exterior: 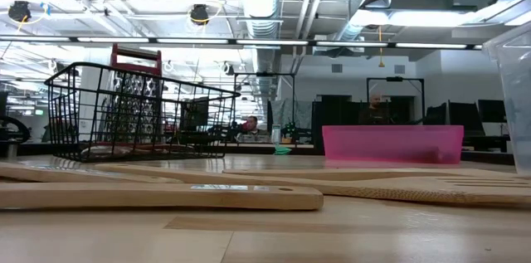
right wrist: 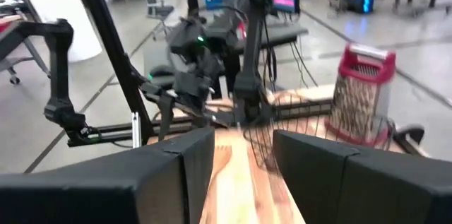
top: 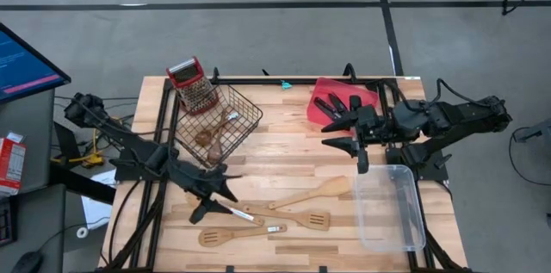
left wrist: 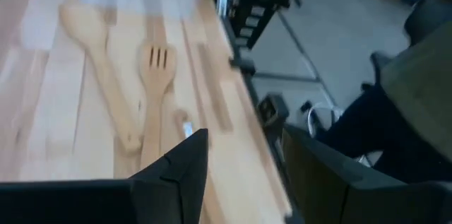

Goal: Pick & Place Kitchen Items
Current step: Put the top brown serving spoon into the black wire basket

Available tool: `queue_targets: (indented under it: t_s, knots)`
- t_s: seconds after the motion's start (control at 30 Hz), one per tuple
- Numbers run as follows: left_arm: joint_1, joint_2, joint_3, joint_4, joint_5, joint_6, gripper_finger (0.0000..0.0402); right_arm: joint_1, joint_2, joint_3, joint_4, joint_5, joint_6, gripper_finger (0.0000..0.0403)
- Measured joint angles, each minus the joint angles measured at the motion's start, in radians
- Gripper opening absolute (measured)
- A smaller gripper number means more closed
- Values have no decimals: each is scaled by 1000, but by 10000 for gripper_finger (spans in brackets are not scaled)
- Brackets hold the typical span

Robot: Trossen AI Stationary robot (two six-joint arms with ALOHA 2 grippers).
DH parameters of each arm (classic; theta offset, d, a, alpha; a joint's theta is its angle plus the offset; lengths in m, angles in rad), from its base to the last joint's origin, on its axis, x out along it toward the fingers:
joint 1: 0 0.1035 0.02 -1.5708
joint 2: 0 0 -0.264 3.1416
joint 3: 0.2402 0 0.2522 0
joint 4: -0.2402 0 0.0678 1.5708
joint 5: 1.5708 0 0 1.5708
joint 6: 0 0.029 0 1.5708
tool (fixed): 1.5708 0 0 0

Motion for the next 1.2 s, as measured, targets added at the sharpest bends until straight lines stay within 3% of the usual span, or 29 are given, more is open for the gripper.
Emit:
queue_targets:
  t_s: [0.43,0.87,1.2]
  knots:
    - [-125,75,-4,-200,-117,3,165,0,0,0,-48,3,64,161]
    - [-126,252,-7,-203,-102,29,255,0,0,0,-40,3,65,161]
    - [-86,419,-7,-200,-125,33,249,0,0,0,-40,3,65,161]
